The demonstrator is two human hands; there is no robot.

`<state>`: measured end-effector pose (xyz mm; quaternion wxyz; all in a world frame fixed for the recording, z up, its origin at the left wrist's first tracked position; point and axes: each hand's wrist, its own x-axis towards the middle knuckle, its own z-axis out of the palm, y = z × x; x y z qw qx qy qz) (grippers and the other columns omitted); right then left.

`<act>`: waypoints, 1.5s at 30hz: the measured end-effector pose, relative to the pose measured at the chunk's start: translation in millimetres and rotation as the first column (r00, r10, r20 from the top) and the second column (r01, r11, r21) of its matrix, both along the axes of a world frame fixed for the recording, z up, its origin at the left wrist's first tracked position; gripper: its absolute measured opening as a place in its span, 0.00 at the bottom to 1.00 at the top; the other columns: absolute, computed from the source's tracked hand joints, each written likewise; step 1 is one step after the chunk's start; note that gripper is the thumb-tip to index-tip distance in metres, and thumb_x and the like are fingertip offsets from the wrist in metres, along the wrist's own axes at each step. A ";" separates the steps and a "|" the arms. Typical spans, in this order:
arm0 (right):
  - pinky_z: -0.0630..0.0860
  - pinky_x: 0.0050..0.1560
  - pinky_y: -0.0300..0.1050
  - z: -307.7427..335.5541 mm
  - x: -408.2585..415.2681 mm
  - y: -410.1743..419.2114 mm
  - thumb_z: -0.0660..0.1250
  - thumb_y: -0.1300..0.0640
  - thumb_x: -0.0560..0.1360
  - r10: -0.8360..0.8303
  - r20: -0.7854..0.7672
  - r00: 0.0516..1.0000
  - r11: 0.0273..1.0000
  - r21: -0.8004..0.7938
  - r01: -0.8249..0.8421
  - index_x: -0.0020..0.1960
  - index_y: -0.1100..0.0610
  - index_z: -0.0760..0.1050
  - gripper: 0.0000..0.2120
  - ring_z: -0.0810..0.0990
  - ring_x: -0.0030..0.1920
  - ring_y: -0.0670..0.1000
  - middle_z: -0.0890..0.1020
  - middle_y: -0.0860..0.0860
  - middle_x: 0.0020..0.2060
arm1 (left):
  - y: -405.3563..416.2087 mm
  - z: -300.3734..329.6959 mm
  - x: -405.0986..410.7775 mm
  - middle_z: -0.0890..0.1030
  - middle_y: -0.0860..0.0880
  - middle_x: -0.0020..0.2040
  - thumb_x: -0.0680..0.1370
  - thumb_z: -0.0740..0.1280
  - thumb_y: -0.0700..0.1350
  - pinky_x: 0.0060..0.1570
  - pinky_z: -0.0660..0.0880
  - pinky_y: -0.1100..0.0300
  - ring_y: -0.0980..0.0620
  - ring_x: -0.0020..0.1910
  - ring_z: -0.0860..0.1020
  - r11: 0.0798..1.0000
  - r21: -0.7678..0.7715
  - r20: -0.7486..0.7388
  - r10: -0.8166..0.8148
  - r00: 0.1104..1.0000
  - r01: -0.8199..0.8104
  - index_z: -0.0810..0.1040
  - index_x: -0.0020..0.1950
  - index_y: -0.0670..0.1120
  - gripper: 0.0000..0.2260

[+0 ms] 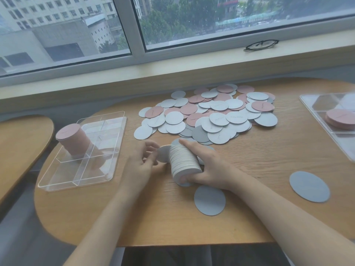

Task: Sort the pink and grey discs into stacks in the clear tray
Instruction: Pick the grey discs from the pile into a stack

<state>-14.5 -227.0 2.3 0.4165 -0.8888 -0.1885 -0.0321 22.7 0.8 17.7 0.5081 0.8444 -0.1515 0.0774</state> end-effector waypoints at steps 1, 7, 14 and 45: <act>0.55 0.69 0.27 -0.2 0.3 0.2 0.79 0.44 0.67 0.000 -0.002 1.000 1.000 0.001 0.000 0.79 0.47 0.56 0.49 0.61 0.72 0.35 0.64 0.38 0.74 | -3.1 -1.5 -6.0 0.82 0.56 0.46 0.82 0.66 0.39 0.46 0.77 0.64 0.54 0.41 0.82 0.998 -0.060 -0.023 -0.039 0.999 0.038 0.78 0.52 0.55 0.09; 0.53 0.69 0.26 -0.8 -0.3 0.7 0.78 0.43 0.67 -0.017 -0.005 1.000 1.000 -0.015 0.017 0.80 0.47 0.52 0.50 0.58 0.72 0.33 0.61 0.37 0.74 | -6.5 -21.5 -21.1 0.76 0.65 0.65 0.78 0.57 0.71 0.70 0.67 0.58 0.60 0.67 0.72 0.973 -0.014 -0.127 -0.229 0.965 0.229 0.69 0.74 0.62 0.27; 0.55 0.63 0.27 1.5 -2.9 0.8 0.73 0.36 0.69 -0.021 0.009 1.000 0.990 -0.138 0.022 0.81 0.44 0.45 0.51 0.57 0.64 0.32 0.60 0.36 0.69 | -5.6 -29.5 -17.0 0.66 0.65 0.75 0.70 0.69 0.70 0.69 0.71 0.47 0.49 0.68 0.74 0.944 0.060 -0.127 -0.314 0.941 0.323 0.55 0.76 0.72 0.38; 0.72 0.65 0.50 -2.8 3.2 -5.5 0.73 0.33 0.64 -0.029 0.014 0.999 0.997 -0.075 0.029 0.74 0.39 0.59 0.43 0.68 0.68 0.40 0.68 0.32 0.67 | 16.0 -12.7 141.6 0.62 0.54 0.80 0.84 0.60 0.55 0.75 0.58 0.52 0.49 0.78 0.60 0.691 0.723 0.008 0.004 1.000 -0.009 0.63 0.79 0.58 0.23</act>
